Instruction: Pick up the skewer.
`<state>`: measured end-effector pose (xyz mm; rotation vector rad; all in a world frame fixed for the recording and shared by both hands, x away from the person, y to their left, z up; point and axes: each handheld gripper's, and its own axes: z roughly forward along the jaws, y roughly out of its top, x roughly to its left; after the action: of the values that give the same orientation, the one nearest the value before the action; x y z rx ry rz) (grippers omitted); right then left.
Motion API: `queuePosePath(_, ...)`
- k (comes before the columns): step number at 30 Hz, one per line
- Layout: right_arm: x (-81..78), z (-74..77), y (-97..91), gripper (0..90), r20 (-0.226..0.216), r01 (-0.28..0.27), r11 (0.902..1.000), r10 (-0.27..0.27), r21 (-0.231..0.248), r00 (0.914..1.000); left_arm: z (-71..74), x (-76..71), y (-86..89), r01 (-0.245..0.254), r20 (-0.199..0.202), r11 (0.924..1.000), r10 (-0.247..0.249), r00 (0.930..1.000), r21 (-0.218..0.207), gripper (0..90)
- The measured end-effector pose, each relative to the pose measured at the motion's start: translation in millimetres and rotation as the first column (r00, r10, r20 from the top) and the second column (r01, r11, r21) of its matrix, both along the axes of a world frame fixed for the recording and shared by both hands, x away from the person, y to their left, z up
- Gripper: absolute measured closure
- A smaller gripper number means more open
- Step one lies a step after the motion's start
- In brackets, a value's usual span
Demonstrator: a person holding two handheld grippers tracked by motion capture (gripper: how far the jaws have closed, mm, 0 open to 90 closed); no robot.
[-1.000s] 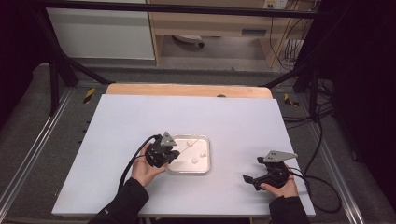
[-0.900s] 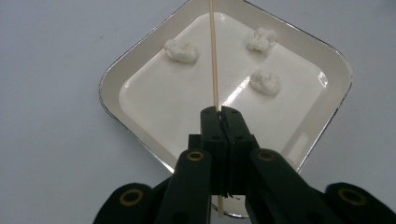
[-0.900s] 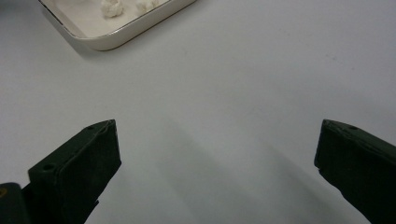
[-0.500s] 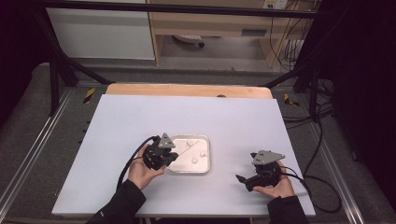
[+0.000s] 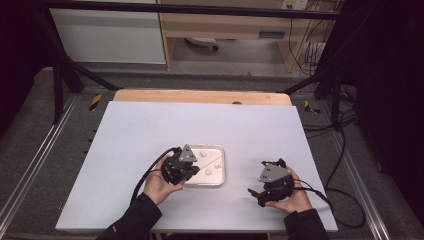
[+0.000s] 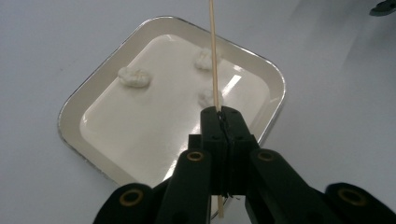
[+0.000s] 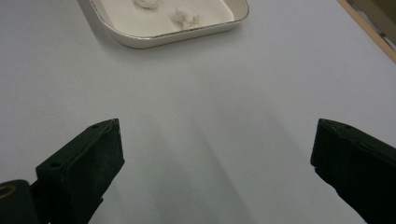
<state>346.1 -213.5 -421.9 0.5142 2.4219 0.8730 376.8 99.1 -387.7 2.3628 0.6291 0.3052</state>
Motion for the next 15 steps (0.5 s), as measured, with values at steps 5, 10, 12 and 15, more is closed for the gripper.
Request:
queuePosePath(5,-3.1,4.1,7.2,4.5,0.036,-0.031,0.9985,0.033,-0.046,0.9988,2.5,-3.9,-11.2,0.046,-0.001,0.9988,-0.046,0.9989,0.016,88.9)
queuePosePath(10,-6.5,9.0,13.6,7.6,0.083,-0.065,0.9930,0.073,-0.098,0.9939,5.5,-6.4,-25.0,0.087,0.000,0.9956,-0.087,0.9962,0.035,88.9)
queuePosePath(12,-8.2,11.0,15.6,8.8,0.096,-0.077,0.9906,0.088,-0.113,0.9915,6.6,-7.0,-30.8,0.098,-0.003,0.9944,-0.098,0.9951,0.039,88.9)
queuePosePath(15,-9.0,12.3,18.1,10.9,0.115,-0.101,0.9847,0.118,-0.142,0.9864,7.7,-8.2,-39.5,0.117,-0.003,0.9921,-0.117,0.9931,0.045,88.9)
